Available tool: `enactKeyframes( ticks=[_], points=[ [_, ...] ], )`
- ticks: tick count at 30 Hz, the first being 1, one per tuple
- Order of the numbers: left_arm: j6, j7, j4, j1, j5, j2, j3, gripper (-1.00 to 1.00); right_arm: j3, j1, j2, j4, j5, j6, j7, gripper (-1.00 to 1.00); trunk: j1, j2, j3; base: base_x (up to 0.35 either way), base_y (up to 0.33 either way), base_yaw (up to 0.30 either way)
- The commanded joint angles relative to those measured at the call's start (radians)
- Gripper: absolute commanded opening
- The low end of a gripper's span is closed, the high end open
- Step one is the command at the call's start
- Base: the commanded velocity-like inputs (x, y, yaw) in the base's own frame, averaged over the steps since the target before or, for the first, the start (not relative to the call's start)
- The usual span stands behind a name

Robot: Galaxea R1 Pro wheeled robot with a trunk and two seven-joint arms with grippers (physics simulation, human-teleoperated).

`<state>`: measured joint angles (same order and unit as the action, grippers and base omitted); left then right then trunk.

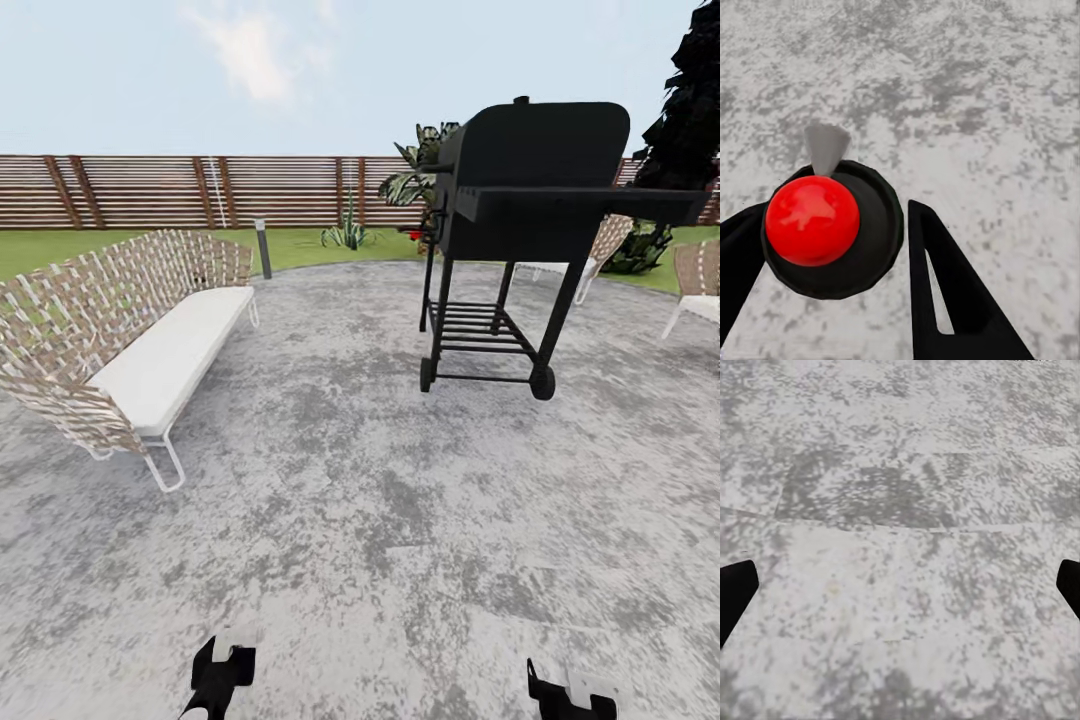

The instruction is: Pick up the pesticide atomizer in the garden and spray insectifuge to fully cover both potted plants in the garden.

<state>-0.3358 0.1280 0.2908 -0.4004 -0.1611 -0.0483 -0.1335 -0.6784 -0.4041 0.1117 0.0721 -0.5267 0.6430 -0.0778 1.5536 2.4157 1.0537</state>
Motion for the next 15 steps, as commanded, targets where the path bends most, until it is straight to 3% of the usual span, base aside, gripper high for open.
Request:
enactKeyframes(
  ticks=[1, 15],
  points=[
    [-0.003, 0.004, -0.001, -0.001, -0.011, -0.001, -0.006, -1.0, -0.003, -0.001, 0.0, -0.004, -0.01, 0.003, -0.008, 1.0, 0.0, 0.0, -0.001, 0.312, 0.141, -0.088],
    [-0.003, 0.003, -0.001, -0.001, -0.011, -0.001, -0.004, -1.0, -0.003, -0.001, 0.0, -0.005, -0.01, 0.003, -0.008, 1.0, 0.0, 0.0, -0.014, 0.312, 0.141, -0.019]
  ],
)
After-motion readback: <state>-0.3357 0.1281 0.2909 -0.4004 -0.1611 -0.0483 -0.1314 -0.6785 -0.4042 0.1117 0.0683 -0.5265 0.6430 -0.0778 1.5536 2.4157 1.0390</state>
